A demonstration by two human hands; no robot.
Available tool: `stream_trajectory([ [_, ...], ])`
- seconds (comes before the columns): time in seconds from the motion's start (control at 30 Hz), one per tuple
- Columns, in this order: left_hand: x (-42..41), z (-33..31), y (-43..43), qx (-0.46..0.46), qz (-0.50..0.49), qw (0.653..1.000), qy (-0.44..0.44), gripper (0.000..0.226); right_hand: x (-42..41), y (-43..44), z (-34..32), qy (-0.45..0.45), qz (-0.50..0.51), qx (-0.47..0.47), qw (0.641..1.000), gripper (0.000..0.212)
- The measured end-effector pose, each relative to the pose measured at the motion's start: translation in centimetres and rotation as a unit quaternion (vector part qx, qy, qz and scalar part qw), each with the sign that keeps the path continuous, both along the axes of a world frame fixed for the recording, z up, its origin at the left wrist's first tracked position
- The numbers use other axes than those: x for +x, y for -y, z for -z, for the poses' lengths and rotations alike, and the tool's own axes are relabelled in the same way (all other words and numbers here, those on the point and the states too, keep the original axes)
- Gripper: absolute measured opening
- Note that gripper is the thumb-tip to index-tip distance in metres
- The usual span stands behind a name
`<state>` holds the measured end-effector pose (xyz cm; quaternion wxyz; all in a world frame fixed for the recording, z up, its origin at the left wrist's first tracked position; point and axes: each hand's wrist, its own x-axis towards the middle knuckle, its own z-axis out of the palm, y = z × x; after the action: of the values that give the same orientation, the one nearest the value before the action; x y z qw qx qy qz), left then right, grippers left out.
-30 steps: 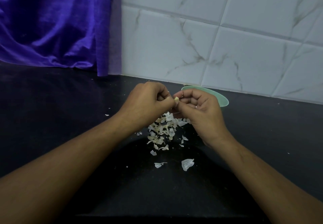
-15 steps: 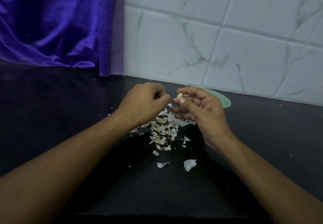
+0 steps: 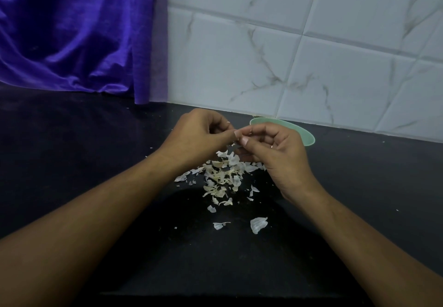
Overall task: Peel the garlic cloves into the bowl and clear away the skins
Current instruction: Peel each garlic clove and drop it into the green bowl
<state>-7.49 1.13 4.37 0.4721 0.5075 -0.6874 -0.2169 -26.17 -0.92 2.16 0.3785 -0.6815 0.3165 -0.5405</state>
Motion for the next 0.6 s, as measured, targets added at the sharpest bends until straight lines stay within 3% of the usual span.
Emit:
stream_trajectory([
  [0.33, -0.07, -0.01, 0.06, 0.022, 0.01, 0.999, -0.032, 0.007, -0.06, 0.16, 0.19, 0.007, 0.015, 0.002, 1.0, 0.01],
  [0.6, -0.66, 0.05, -0.36, -0.015, -0.048, 0.999, 0.009, 0.009, 0.15, 0.12, 0.33, -0.003, 0.018, -0.017, 1.0, 0.011],
])
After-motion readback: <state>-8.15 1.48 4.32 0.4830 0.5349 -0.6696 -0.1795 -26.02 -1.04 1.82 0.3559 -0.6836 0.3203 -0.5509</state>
